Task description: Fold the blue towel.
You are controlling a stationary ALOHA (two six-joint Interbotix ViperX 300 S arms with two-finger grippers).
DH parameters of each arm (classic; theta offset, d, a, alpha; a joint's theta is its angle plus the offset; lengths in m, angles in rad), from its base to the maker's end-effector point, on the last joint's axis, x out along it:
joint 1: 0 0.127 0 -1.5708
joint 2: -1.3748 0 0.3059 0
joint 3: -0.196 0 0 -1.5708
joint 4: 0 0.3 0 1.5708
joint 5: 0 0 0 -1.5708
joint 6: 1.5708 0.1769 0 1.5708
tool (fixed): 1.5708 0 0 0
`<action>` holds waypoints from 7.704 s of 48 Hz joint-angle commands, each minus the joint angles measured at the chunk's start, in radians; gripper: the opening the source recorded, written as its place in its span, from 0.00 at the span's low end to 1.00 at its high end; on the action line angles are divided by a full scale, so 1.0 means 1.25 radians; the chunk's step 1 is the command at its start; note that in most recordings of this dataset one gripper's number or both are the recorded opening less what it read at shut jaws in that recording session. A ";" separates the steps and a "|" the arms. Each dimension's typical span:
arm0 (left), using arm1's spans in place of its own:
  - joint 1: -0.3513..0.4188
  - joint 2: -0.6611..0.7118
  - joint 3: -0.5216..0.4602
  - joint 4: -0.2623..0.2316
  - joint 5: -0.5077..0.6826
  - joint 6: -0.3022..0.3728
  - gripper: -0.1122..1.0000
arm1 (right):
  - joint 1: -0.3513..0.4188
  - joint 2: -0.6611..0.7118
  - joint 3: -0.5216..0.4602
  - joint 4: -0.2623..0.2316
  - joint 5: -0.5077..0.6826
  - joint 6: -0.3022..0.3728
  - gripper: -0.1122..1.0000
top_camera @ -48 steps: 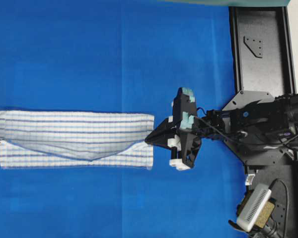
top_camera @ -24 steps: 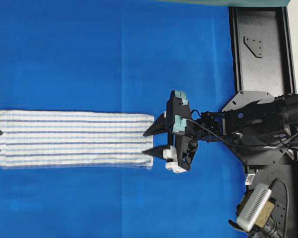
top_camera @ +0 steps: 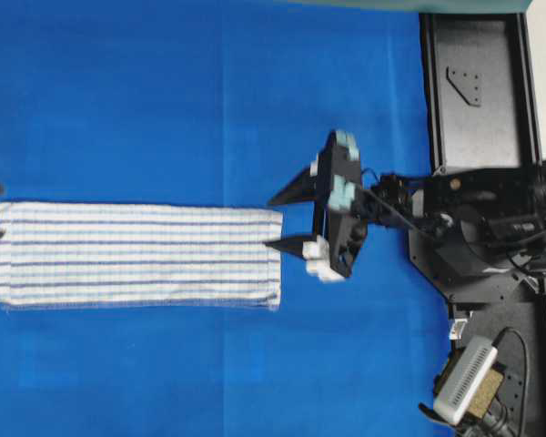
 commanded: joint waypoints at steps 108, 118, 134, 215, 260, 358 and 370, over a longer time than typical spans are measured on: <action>-0.061 -0.092 -0.155 -0.002 0.226 0.026 0.14 | -0.032 -0.146 -0.087 -0.007 0.166 -0.083 0.26; -0.064 -0.058 -0.171 -0.002 0.174 0.027 0.14 | -0.125 -0.088 -0.128 -0.050 0.160 -0.085 0.27; -0.087 0.074 -0.228 -0.006 0.052 -0.010 0.14 | -0.298 0.058 -0.271 -0.167 0.160 -0.085 0.27; -0.110 0.556 -0.674 -0.006 -0.133 0.002 0.14 | -0.464 0.175 -0.420 -0.379 0.140 -0.092 0.26; -0.136 0.475 -0.403 -0.135 -0.281 -0.050 0.14 | -0.418 0.438 -0.621 -0.393 0.137 -0.094 0.26; 0.202 0.204 -0.232 -0.179 -0.042 0.277 0.78 | -0.351 0.131 -0.266 -0.363 0.064 0.049 0.88; 0.228 0.212 -0.243 -0.180 -0.052 0.280 0.78 | -0.367 0.140 -0.277 -0.367 0.060 0.049 0.88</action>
